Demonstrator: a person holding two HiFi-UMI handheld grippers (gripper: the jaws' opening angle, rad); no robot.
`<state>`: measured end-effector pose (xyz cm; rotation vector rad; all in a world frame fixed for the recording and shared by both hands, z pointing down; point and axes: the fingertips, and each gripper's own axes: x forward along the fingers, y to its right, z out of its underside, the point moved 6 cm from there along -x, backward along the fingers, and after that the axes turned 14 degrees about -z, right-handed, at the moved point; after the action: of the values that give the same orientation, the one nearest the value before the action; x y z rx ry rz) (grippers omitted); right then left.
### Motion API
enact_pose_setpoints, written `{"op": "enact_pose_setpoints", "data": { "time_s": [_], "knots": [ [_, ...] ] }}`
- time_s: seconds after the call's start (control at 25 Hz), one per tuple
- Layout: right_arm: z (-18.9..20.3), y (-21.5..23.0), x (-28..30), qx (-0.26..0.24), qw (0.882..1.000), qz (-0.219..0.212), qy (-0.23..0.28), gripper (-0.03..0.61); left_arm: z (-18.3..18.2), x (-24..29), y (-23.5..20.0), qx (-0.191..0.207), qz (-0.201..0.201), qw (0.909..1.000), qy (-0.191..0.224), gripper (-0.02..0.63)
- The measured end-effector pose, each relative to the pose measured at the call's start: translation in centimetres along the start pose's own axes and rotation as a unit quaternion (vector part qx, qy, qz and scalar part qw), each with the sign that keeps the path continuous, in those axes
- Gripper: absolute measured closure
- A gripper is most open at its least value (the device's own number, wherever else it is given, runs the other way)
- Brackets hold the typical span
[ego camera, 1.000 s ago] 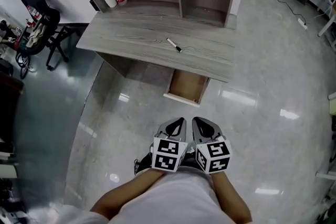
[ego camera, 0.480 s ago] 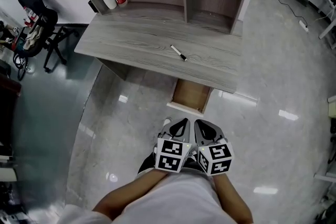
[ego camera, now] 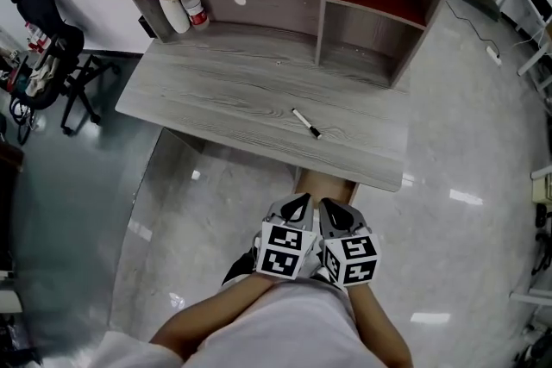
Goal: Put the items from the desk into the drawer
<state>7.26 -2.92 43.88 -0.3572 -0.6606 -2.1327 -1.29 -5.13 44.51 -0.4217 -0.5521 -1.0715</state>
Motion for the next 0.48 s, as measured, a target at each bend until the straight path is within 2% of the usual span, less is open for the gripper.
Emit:
{"op": "enact_pose_setpoints", "data": {
  "time_s": [0.2,0.48],
  "knots": [
    [-2.6,1.2,4.0,-0.023,0.999,0.012,-0.019,0.577,-2.1,2.4,-3.1,-0.006,0.009,0.9999,0.006,0.609],
    [-4.6,3.4,8.2,-0.037,0.997,0.044,-0.042,0.577,-3.3,5.0,-6.4,-0.007,0.024,0.9997,-0.005,0.611]
  ]
}}
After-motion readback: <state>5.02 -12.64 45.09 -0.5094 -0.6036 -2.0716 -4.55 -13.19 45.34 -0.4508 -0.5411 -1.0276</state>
